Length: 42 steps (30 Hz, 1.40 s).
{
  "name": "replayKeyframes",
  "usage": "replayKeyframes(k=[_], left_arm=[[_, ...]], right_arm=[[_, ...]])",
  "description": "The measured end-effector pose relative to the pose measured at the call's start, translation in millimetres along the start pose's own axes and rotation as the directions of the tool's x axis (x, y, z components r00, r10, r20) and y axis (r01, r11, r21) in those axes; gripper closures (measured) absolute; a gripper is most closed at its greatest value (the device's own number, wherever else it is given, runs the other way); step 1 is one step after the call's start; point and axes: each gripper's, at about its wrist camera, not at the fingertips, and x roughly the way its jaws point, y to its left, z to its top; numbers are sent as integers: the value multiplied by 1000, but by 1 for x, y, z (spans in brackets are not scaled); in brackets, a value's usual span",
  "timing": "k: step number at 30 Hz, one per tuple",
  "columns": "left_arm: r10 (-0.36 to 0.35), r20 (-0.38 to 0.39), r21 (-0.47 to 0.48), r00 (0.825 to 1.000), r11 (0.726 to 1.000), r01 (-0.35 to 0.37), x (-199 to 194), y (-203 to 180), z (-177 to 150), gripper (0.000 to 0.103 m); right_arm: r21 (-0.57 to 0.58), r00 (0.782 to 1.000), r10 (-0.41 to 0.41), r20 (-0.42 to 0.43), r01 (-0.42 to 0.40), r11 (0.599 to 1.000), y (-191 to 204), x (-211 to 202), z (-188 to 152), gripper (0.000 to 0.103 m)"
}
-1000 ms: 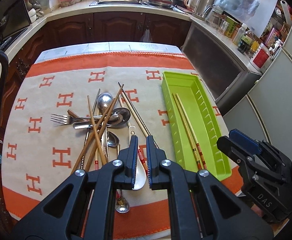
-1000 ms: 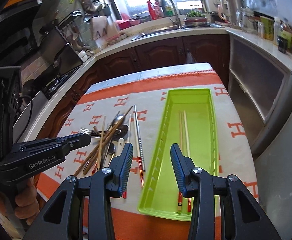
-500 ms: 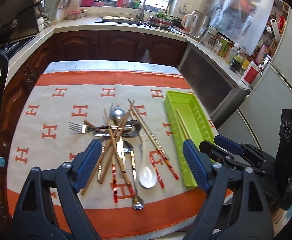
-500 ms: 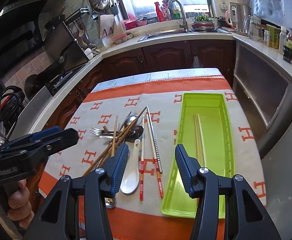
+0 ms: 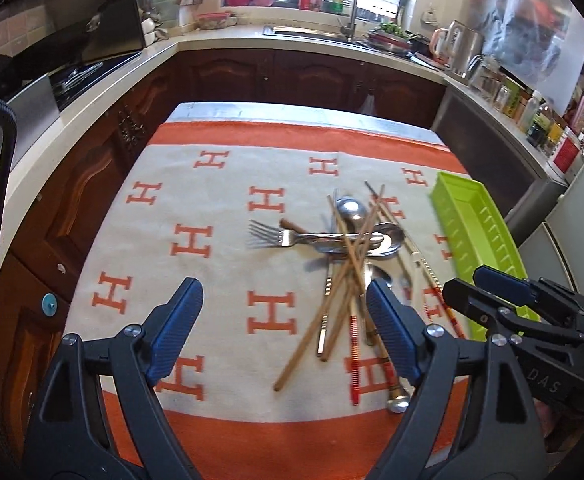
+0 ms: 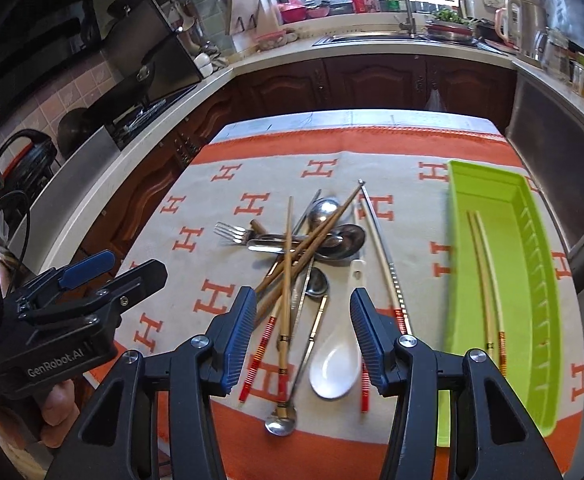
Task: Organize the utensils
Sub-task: 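Grasp a wooden chopstick with the right tool while the left grasps another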
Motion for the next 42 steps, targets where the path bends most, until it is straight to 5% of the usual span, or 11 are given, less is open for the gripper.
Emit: replayKeyframes(k=[7,15,19,26,29,42], left_arm=[[-3,-33,-34,999,999,2,26,28,-13,26],[-33,-94,-9,995,999,32,56,29,-27,44],[-62,-125,-7,990,998,62,67,25,-30,48],[-105,-152,-8,983,994,105,81,20,-27,52],[-125,-160,-3,979,992,126,86,17,-22,52],[-176,-201,79,964,978,195,121,-22,3,56]], right_arm=[[-31,999,-25,-46,24,999,26,39,-3,53],[-46,995,-45,-90,41,998,30,76,-14,53],[-47,991,-55,-120,49,998,26,94,-18,71],[-34,979,-56,-195,50,998,20,125,-26,85],[-8,981,-41,-189,40,999,14,128,-25,96],[88,995,22,-102,-13,996,-13,96,-18,96]])
